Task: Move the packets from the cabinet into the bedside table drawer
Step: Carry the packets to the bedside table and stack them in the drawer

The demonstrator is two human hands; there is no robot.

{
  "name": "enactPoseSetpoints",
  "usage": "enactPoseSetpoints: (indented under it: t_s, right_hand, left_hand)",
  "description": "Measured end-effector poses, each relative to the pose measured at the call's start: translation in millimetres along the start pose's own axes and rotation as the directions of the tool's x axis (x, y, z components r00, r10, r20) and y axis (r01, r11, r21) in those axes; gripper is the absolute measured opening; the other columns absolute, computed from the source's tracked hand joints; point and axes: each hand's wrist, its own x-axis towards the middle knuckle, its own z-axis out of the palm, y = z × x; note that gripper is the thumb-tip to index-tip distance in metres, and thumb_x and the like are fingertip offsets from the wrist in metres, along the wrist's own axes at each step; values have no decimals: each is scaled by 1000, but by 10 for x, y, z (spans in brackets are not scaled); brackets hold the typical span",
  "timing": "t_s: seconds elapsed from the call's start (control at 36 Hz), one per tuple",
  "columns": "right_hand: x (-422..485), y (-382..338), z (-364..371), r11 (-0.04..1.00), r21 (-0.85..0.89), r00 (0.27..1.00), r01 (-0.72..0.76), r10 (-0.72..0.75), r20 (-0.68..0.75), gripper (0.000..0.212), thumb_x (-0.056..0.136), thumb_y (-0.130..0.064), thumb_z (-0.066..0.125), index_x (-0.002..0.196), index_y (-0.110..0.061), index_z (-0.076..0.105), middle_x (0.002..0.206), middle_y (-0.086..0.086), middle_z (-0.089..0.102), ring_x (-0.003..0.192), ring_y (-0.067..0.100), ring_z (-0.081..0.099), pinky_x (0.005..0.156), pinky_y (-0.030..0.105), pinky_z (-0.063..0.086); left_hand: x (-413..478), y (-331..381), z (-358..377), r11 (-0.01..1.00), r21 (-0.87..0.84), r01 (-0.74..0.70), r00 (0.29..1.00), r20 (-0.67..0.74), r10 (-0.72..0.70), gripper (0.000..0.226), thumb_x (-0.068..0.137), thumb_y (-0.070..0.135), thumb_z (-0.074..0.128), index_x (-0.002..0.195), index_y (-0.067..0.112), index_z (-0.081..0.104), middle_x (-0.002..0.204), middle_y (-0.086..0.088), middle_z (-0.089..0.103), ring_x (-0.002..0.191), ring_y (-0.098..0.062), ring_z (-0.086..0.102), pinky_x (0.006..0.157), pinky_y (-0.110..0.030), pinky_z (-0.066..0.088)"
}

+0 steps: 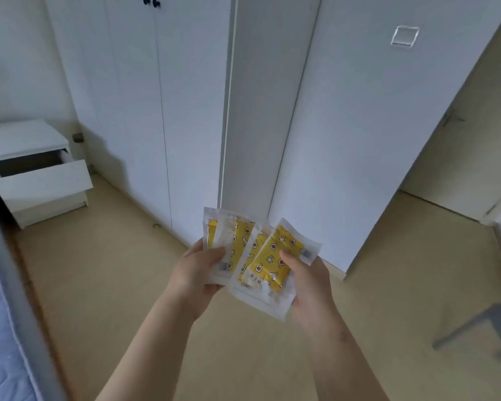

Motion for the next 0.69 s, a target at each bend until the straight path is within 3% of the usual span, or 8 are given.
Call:
enactPoseSetpoints:
  t_s: [0.14,0.28,0.33,0.47,0.56,0.69]
  right_hand:
    - [720,-89,610,999,3,996,-37,37,83,34,84,-8,66,117,-11,59,107,10,70,96,26,68,85,48,55]
    - [1358,-40,1377,991,-31,967,-127,130,221,23,86,-4,64,109,-7,63,95,10,73,78,20,72,55,29,56]
    - [1618,-14,1712,990,-43,944,-136,142,297,19,87,-2,62,104,-8,65,91,9,73,71,17,72,51,28,55]
    - [2374,61,2496,984,-107,911,-142,172,374,19,84,-4,66,103,-8,65,97,11,72,87,27,69,70,40,58]
    - [2838,39,2981,980,-141,878,-143,191,439,18,84,-4,66,102,-9,66,97,10,72,90,28,69,80,48,56]
    - [3428,46,3904,967,-219,795,-129,233,560,19,83,-6,68,101,-11,66,99,11,72,91,28,70,80,50,56]
  left_hand:
    - [693,407,-144,1000,-6,-18,999,-37,18,28,92,-2,42,101,13,64,91,-9,74,75,-25,70,74,-38,54]
    - [1307,754,-535,999,-10,-44,985,-168,42,33,91,-4,38,108,10,63,99,-13,73,81,-27,69,62,-32,57]
    - [1555,884,-720,998,-25,-65,973,-223,58,33,91,-5,37,106,10,63,95,-12,73,76,-26,69,60,-31,58]
    - [2279,1274,-1046,992,19,-128,941,-314,127,33,92,-3,33,102,9,62,82,-9,73,63,-21,66,66,-35,52]
    - [2749,1550,-1176,986,62,-152,911,-379,164,21,96,7,44,105,11,63,89,-9,74,75,-25,70,68,-36,56]
    - [3395,2044,-1519,975,74,-210,812,-542,216,17,92,9,55,107,14,61,92,-8,74,81,-27,71,68,-40,58]
